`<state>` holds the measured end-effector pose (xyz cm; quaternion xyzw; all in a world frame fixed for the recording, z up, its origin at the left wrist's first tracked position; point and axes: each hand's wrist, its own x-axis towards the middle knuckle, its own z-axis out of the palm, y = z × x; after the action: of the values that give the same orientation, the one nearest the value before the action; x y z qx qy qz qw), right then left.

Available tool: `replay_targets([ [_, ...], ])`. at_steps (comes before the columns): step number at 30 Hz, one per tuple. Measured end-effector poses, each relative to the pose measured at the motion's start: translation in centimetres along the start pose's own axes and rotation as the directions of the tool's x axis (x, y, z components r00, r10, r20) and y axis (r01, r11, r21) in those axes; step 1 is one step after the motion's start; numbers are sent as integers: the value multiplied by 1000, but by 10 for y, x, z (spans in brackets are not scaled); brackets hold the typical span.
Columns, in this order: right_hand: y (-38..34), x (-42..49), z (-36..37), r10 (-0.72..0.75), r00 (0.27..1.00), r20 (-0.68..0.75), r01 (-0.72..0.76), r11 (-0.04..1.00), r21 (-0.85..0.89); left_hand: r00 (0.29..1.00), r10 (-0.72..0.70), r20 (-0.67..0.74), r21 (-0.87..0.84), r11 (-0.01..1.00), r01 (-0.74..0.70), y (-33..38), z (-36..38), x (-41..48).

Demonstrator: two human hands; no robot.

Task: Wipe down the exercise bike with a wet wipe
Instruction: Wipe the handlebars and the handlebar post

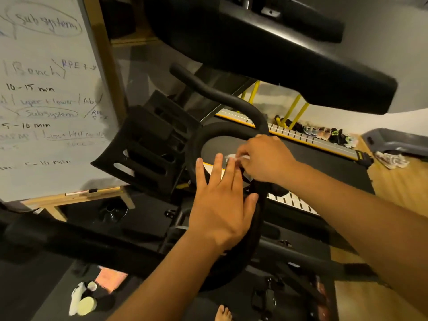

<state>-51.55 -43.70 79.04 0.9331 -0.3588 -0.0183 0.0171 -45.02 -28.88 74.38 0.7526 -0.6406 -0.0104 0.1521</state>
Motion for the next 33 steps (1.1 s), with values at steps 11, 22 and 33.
replay_targets([
  [11,12,34,-26,365,841,-400,-238,913,333,983,84,161,-14,996,-83,-28,-21,-11],
  [22,-39,70,4,-175,957,-230,171,985,-37,999,-18,-32,-177,984,12,-56,-42,1],
  [33,55,56,6,282,951,-129,-261,952,159,978,-26,207,129,992,-1,-52,-39,118],
])
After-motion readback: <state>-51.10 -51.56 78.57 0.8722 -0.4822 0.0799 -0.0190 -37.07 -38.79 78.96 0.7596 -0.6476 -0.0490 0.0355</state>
